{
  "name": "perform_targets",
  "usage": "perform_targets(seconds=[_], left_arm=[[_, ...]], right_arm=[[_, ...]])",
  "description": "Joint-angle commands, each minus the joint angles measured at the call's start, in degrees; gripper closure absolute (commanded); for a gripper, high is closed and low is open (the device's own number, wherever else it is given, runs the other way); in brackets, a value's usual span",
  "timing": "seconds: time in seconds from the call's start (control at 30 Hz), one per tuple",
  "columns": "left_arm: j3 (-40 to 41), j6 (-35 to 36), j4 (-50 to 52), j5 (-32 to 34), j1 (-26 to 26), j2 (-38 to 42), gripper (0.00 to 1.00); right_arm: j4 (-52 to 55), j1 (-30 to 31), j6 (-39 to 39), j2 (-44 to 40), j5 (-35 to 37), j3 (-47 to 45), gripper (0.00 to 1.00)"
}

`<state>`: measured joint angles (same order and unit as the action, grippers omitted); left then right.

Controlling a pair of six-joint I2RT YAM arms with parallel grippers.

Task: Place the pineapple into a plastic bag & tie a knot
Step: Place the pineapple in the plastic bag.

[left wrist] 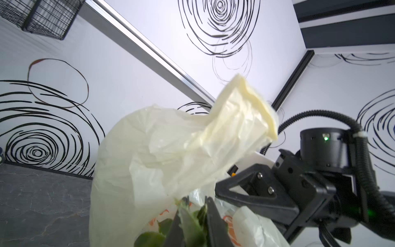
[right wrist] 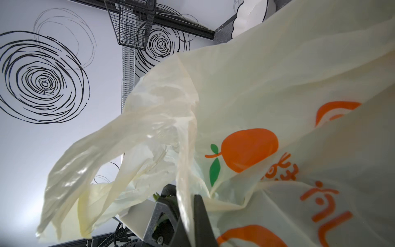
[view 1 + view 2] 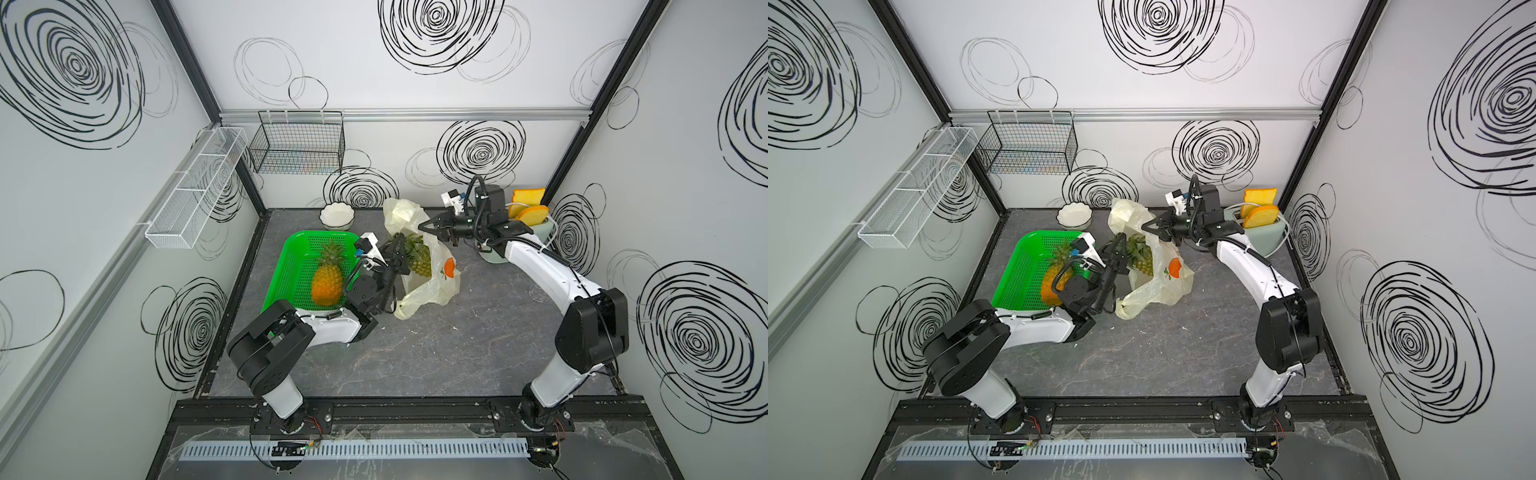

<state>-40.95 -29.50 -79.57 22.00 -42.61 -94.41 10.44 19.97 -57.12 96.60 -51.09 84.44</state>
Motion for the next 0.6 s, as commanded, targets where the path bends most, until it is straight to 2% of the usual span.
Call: perform_targets(seconds=[0.0, 0.33, 0.4, 0.47, 0.57], left_arm=[[-3.34, -3.81, -10.66, 1.27, 0.12, 0.05, 1.00], [-12.95, 0.04, -15.19, -2.19, -2.13, -13.27, 1.00], [-13.37, -0.93, -15.30, -3.28, -2.14, -14.81, 0.98], [-13.30, -1.83, -15.88, -5.58, -2.22, -16.24, 0.91], [-12.22, -1.78, -14.99, -7.71, -3.19, -17.04, 0.89]], right_arm=[[-3.11, -0.41, -2.56, -2.60, -0.66, -0.35, 1.00], [-16.45, -0.41, -16.35, -3.29, -4.08, -1.04, 1.00], [-16.79, -0.38, -16.95, -3.64, -4.24, -0.87, 1.00], [-16.82, -0.43, -17.29, -4.06, -4.15, -1.01, 1.00], [-16.58, -0.39, -17.30, -4.94, -3.63, -1.85, 1.00]])
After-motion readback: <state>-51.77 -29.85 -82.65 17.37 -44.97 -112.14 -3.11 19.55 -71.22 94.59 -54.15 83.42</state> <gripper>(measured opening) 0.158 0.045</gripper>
